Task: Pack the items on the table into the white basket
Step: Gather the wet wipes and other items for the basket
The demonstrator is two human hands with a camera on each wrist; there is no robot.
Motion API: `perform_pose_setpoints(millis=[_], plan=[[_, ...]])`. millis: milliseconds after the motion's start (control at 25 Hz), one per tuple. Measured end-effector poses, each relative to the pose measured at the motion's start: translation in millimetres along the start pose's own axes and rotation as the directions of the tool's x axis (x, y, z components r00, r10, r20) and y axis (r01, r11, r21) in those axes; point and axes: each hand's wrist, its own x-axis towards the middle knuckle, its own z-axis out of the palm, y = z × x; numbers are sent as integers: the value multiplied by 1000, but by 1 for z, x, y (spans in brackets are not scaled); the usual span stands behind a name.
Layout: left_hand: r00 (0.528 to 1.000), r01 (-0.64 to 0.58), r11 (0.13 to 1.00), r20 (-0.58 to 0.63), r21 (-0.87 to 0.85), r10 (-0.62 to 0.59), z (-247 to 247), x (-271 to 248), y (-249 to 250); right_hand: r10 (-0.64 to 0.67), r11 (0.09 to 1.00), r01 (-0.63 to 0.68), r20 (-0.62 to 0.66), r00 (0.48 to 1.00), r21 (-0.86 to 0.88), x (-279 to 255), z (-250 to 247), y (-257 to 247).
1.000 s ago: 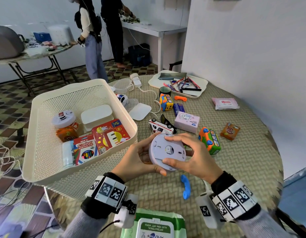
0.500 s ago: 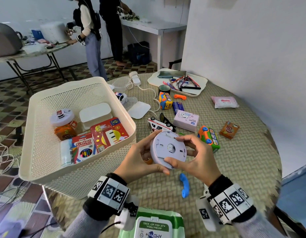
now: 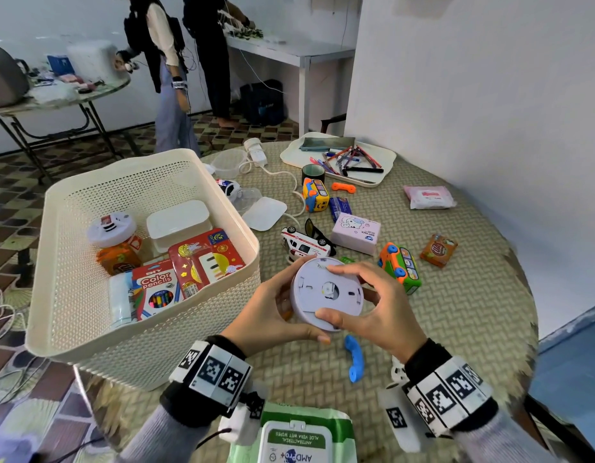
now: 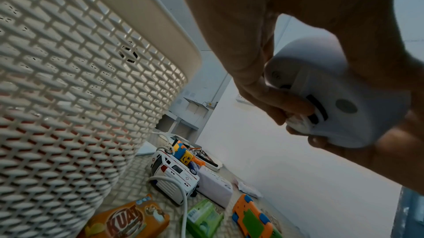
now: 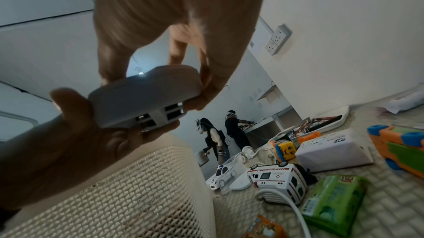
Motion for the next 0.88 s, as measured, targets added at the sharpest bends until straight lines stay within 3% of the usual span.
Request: perform_pose_setpoints(millis=[480, 680, 880], plan=[[993, -35, 999, -113, 35, 39, 25, -9, -13, -35, 989, 15, -137, 990, -145, -9, 6, 4], [994, -15, 1000, -108, -6, 15, 24, -12, -20, -11, 995, 4, -68, 998, -105, -11, 6, 5], [990, -36, 994, -129, 107, 50, 20, -17, -27, 2, 997, 2, 50, 999, -83, -14, 5, 3]])
